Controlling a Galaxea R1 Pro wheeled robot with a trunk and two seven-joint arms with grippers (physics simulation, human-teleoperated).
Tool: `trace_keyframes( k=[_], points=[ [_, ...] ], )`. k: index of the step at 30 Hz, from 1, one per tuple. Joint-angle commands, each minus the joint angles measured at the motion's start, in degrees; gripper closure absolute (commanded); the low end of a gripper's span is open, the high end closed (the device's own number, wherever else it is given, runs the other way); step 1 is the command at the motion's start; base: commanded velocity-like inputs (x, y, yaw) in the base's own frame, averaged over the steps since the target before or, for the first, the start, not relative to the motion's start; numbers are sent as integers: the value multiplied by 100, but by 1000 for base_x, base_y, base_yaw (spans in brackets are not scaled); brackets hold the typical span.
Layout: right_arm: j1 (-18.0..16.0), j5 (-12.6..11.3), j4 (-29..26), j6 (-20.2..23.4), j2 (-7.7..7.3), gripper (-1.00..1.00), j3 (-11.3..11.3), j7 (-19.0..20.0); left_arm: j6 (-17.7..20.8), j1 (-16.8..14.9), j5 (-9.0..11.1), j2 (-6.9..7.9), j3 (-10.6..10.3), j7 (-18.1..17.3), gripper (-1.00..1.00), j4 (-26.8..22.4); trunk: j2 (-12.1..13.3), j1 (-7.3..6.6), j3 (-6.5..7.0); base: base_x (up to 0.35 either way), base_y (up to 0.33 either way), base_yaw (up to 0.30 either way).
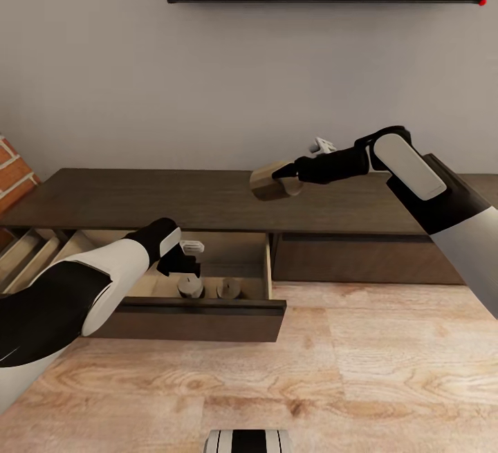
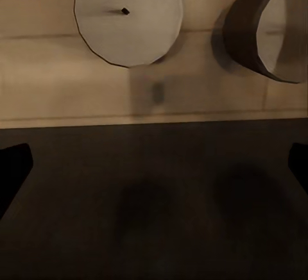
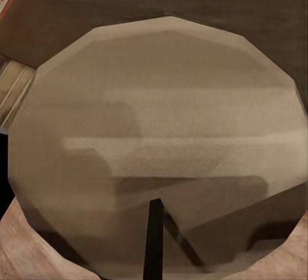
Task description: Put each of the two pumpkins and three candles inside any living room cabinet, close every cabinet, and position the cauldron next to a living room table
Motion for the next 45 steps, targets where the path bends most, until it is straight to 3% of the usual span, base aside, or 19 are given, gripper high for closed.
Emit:
trace_keyframes(
  k=[1, 20, 23, 32, 35, 38, 44, 45],
  points=[
    [-7, -67, 4, 0, -5, 100, 17, -54, 14, -5, 52, -2, -48, 3, -100, 4, -2, -1, -5, 0, 0, 0],
    [-7, -65, 124, 0, -5, 100, 22, -49, 27, -5, 57, -2, -48, -80, -100, -41, -2, -1, 72, 0, 0, 0],
    [-8, -65, 183, 0, -5, 100, 21, -49, 30, -5, 54, 0, -48, -547, -100, -46, -2, -1, 98, 0, 0, 0],
    [-8, -65, 396, 0, -5, 100, 16, -55, 19, -5, 33, 59, -77, -2780, -100, -48, -2, -1, 177, 0, 0, 0],
    [-8, -65, 469, 0, -5, 100, 19, -57, -1, -5, 27, 66, -86, -3281, -100, -48, -2, -1, 203, 0, 0, 0],
    [-7, -64, 497, 0, -5, 100, 20, -57, -23, -5, 26, 88, -89, -3470, -100, -50, -2, -1, 229, 0, 0, 0],
    [-7, -59, 513, 0, 0, 100, 33, -57, -283, -5, 20, 334, -92, -3876, -100, -190, -2, -1, 281, 0, 0, 35],
    [-6, -58, 516, 0, 3, 100, 36, -57, -321, -5, 18, 441, -92, -3919, -100, -295, -2, -1, 290, 0, 0, 63]
  ],
)
